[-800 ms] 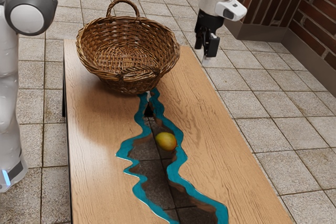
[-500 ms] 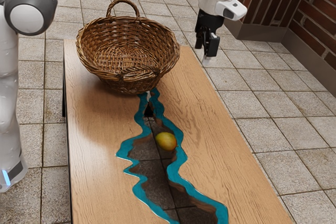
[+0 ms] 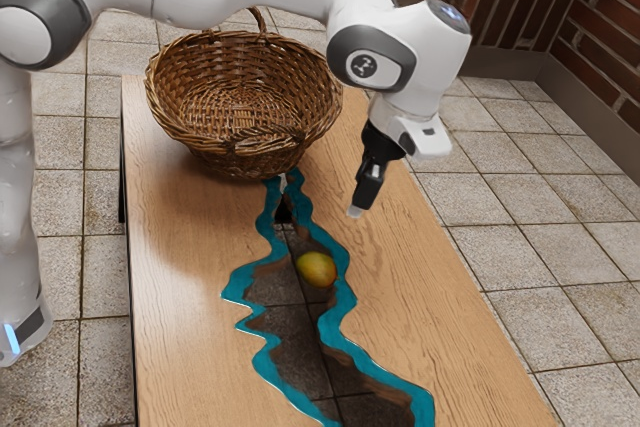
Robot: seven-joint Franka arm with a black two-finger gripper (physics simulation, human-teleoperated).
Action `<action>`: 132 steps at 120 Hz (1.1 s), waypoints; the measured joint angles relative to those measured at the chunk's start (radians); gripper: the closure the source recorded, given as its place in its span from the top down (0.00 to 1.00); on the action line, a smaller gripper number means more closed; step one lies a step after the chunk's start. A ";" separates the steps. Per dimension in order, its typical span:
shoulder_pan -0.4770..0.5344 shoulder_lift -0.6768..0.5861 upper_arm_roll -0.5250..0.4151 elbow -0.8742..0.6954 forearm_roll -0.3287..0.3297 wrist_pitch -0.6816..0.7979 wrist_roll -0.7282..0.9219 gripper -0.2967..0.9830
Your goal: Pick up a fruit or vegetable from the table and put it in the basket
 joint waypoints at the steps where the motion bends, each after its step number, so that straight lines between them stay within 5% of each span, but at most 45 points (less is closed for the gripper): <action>1: 0.002 -0.001 -0.002 -0.009 0.000 0.006 0.003 0.76; 42: -0.026 -0.164 -0.020 -0.391 -0.075 0.336 0.106 0.76; 111: -0.020 -0.206 -0.013 -0.596 -0.134 0.585 0.190 0.76; 132: -0.020 -0.210 -0.021 -0.626 -0.027 0.627 0.204 0.76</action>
